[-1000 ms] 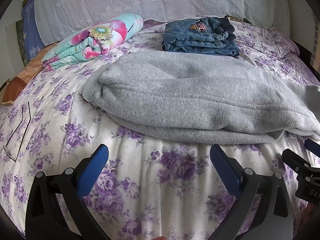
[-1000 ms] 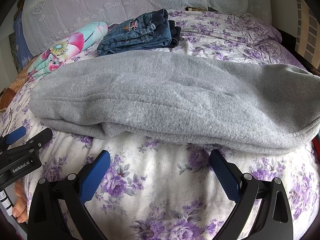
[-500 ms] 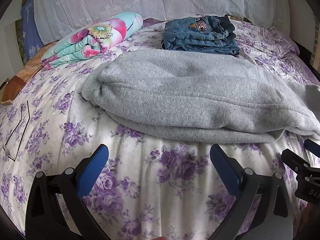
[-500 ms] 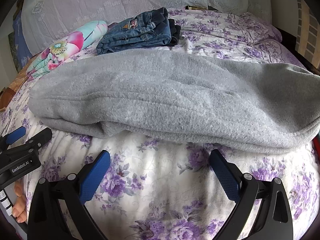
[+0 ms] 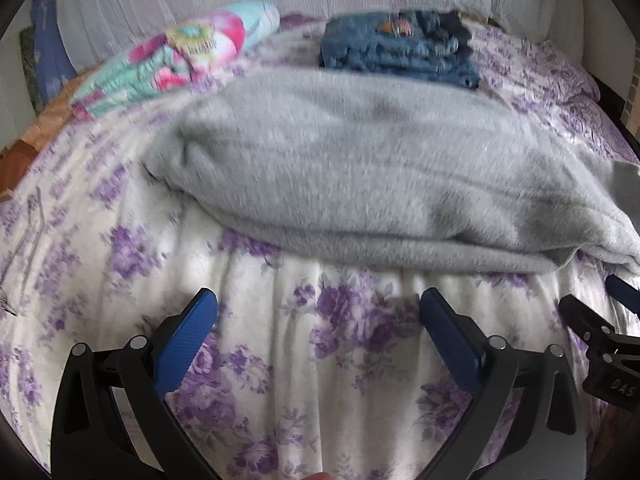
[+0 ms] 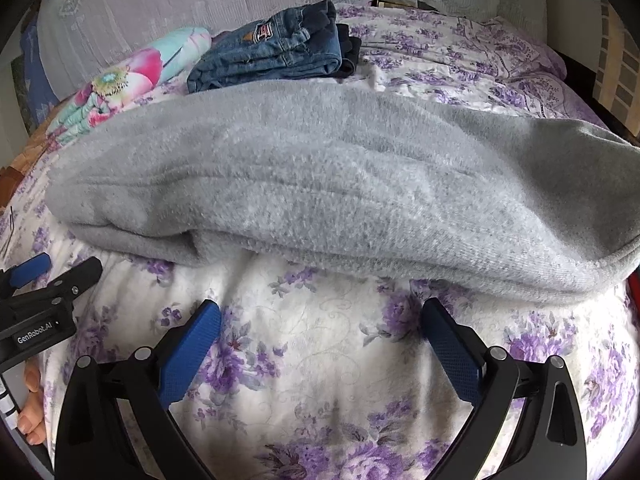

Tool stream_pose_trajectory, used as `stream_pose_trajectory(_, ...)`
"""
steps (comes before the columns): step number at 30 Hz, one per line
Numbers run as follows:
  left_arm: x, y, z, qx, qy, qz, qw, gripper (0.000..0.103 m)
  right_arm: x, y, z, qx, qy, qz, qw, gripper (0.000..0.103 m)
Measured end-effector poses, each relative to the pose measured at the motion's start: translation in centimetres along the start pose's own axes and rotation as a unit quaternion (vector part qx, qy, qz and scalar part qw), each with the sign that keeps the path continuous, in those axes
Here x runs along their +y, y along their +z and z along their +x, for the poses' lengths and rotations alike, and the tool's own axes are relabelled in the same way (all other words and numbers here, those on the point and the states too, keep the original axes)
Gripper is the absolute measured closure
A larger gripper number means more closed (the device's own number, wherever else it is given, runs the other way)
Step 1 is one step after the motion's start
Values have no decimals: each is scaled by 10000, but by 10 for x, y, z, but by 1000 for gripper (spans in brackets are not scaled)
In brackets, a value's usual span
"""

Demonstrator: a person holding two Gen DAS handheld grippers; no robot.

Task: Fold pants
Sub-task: 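Grasp the folded grey sweatpants with both grippers and lift to unfold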

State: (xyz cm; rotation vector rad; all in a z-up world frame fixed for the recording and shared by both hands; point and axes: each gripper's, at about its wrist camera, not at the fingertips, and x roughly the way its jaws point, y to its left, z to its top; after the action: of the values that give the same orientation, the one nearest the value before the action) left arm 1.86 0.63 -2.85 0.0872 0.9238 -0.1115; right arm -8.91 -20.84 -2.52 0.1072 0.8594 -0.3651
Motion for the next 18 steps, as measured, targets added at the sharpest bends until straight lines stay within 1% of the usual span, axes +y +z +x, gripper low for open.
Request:
stream_pose_trajectory(2, 5, 1, 6, 138, -133, -88, 9998, 4, 0, -2, -1, 8, 12, 4, 10000, 3)
stream_pose_trajectory(3, 8, 0, 6, 122, -203, -131, 9996, 4, -1, -3, -2, 25, 28, 6, 10000, 3)
stream_pose_trajectory(5, 8, -2, 5, 102, -261, -53, 9996, 4, -1, -9, -5, 89, 113, -111, 9998, 3)
stream_pose_trajectory(6, 8, -4, 4, 115, -285, 11, 9995, 4, -3, -4, -5, 129, 217, -192, 9995, 3)
stream_pose_trajectory(8, 7, -7, 2, 149, -337, 153, 9992, 4, -9, -7, -10, 230, 492, -382, 9978, 3)
stream_pose_trajectory(9, 8, -8, -1, 181, -423, 255, 9986, 4, -12, -8, -13, 287, 654, -527, 9961, 3)
stream_pose_trajectory(10, 10, -8, -4, 230, -551, 346, 9976, 4, -16, -10, -16, 294, 741, -533, 9954, 3)
stream_pose_trajectory(11, 14, -8, -6, 244, -651, 361, 9969, 4, -26, -14, -23, 224, 820, -368, 9957, 3)
stream_pose_trajectory(13, 29, -6, -15, 139, -771, 18, 9969, 4, -36, -18, -34, 82, 840, -163, 9963, 3)
stream_pose_trajectory(14, 39, -3, -18, 54, -845, -218, 9962, 4, -44, -19, -41, -1, 883, -85, 9961, 3)
stream_pose_trajectory(15, 45, -1, -20, 26, -924, -343, 9951, 4, -51, -20, -45, -70, 847, -35, 9964, 3)
stream_pose_trajectory(17, 52, 8, -15, 129, -1112, -592, 9919, 4, -62, -20, -52, -176, 654, 0, 9977, 3)
stream_pose_trajectory(18, 54, 16, -8, 279, -1248, -765, 9888, 4, -68, -19, -56, -231, 533, 16, 9983, 3)
